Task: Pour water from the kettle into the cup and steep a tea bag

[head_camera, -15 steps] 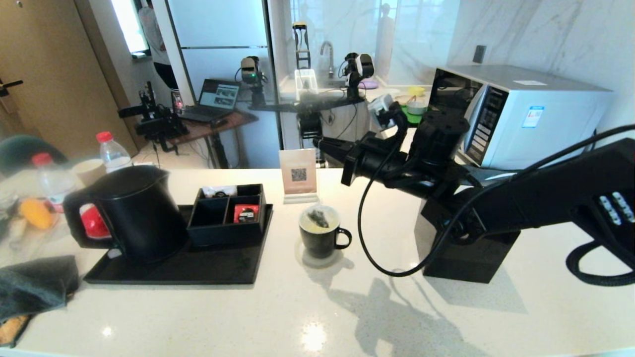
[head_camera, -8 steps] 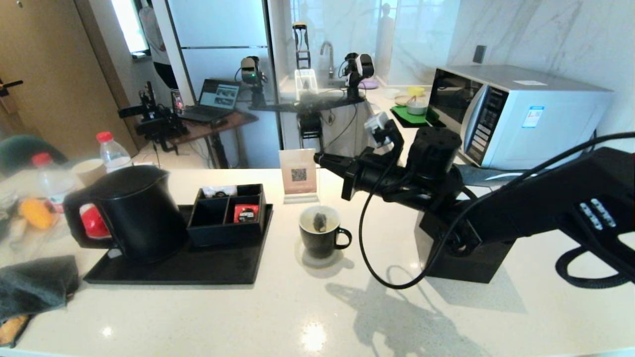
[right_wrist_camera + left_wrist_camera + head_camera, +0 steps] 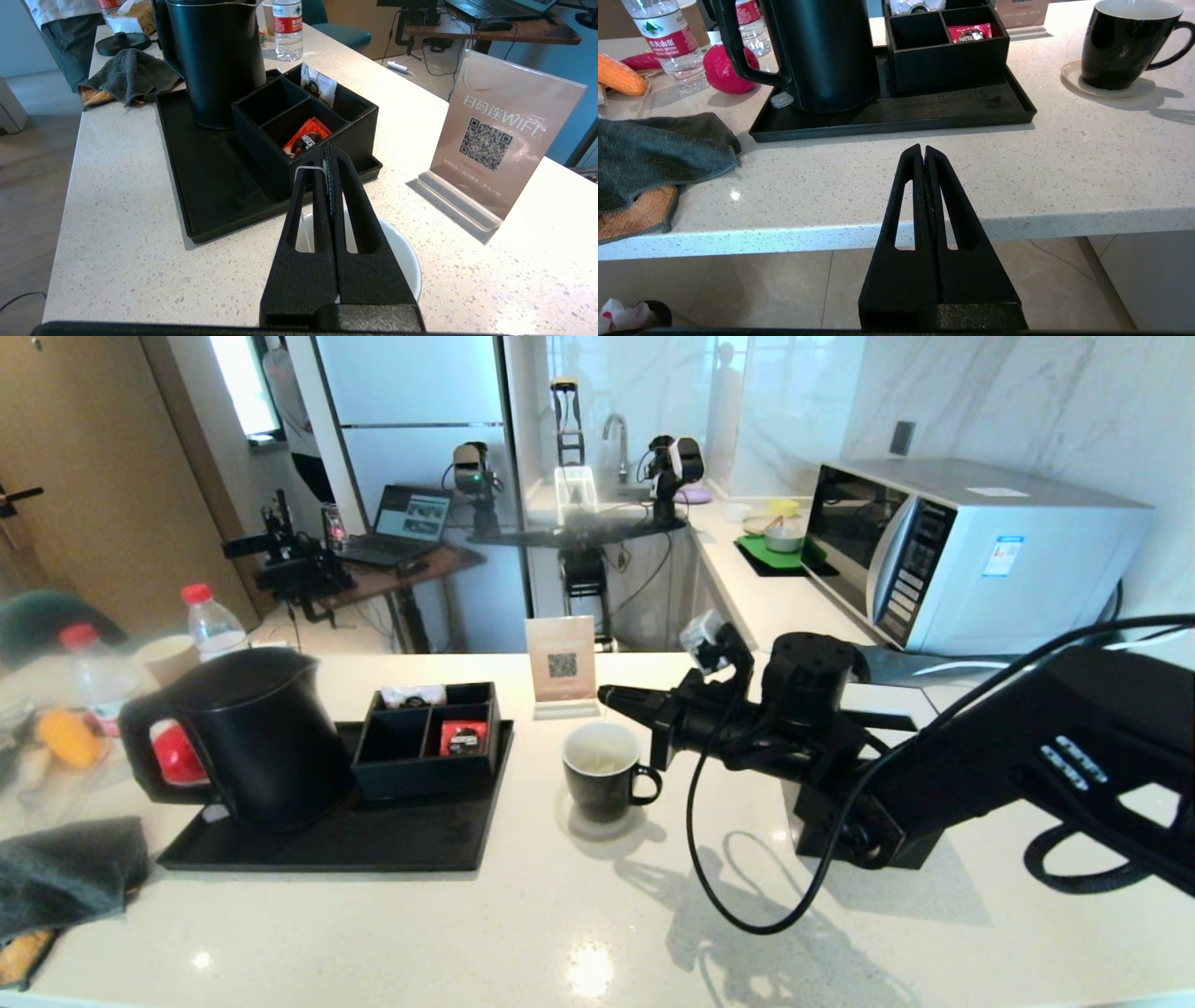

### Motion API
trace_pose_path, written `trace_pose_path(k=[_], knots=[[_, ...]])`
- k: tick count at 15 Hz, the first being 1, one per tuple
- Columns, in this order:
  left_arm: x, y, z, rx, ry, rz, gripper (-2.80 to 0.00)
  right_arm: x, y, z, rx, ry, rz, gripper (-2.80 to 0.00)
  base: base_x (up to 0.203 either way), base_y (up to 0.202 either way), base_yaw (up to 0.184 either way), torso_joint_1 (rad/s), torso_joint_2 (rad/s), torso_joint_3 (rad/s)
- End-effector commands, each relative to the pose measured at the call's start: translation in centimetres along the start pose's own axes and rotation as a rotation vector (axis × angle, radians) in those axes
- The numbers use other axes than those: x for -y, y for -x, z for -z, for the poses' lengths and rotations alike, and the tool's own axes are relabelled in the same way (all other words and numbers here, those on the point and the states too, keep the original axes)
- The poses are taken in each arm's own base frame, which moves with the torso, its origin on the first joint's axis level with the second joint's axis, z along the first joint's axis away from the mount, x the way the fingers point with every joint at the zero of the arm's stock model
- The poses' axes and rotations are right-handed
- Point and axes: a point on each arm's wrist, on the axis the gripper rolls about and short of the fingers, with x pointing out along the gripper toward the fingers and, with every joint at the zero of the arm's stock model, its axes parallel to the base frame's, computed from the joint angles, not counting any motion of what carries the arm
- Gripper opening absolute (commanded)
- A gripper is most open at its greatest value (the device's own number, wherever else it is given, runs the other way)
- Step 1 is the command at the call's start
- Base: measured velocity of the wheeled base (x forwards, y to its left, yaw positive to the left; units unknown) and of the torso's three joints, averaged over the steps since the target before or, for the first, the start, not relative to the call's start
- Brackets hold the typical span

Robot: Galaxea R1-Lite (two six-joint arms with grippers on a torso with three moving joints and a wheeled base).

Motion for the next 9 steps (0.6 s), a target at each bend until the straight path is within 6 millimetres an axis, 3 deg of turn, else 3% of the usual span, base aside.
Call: trace_pose_path(k=[1, 9], knots=[[0.0, 0.0, 0.0, 0.000, 0.000, 0.000, -2.80, 0.0, 0.0, -0.2, 0.010, 0.005, -0.004, -2.80, 0.000, 0.000, 0.000, 0.000, 0.00, 0.000], [0.0, 0.0, 0.0, 0.000, 0.000, 0.000, -2.80, 1.1, 1.0, -5.6, 0.095, 0.058, 0.038, -2.80, 0.000, 0.000, 0.000, 0.000, 0.00, 0.000]])
